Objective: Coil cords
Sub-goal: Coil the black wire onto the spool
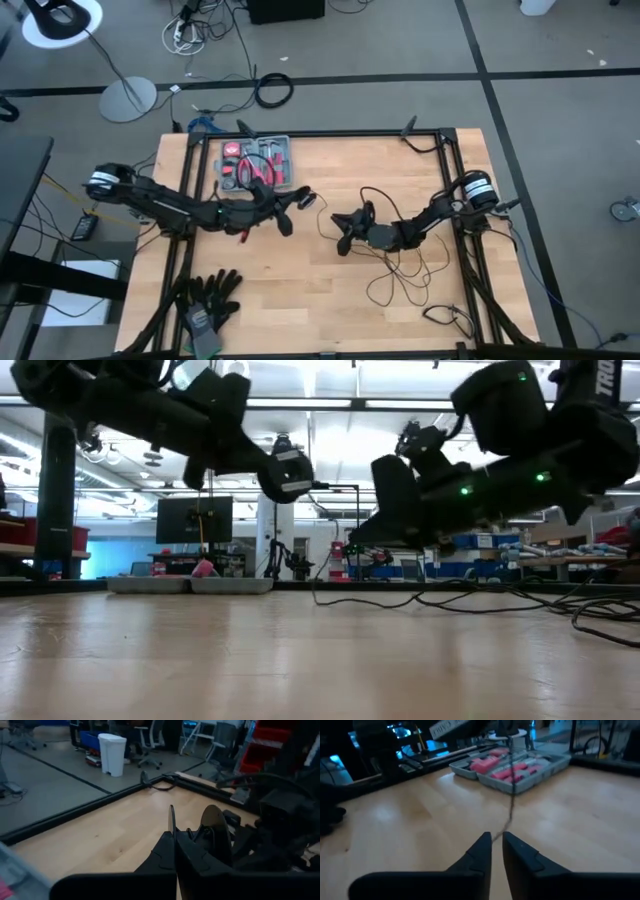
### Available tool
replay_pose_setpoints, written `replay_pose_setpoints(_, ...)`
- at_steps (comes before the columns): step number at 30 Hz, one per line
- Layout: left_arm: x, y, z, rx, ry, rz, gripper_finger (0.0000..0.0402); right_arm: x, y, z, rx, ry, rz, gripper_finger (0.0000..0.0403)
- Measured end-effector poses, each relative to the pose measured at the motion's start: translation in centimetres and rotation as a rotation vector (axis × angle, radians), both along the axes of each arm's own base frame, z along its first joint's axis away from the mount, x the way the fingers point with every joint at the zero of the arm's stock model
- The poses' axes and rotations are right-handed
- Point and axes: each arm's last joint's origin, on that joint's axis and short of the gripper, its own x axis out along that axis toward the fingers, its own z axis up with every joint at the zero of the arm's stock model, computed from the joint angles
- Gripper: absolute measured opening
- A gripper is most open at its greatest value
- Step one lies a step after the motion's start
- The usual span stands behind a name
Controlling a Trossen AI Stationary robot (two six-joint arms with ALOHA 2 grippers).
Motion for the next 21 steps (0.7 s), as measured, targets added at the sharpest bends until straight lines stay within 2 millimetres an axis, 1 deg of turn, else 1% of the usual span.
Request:
replay_pose_setpoints(3, 1.1, -0.3, 0.6, 0.027, 0.005, -0.012, 0.0000, 0.3, 0.0, 0.2, -0.037, 0.013, 0.002, 0.0072)
replay_pose_setpoints(7, 1.8, -0.5, 1.3, 0.058, 0.009, -0.018, 0.0000, 0.4, -0.1, 0.1, -0.060, 0.040, -0.001, 0.0104)
replay_pose_setpoints(16, 1.9, -0.5, 1.6, 0.061, -0.001, -0.019, 0.0000, 0.6, -1.9, -0.1, 0.064, -0.019, -0.075, 0.0168)
replay_pose_setpoints(21, 1.9, -0.5, 1.8, 0.078, -0.016, -0.021, 0.0000, 2.0, -3.0, -0.4, 0.089, -0.015, -0.023, 0.0180)
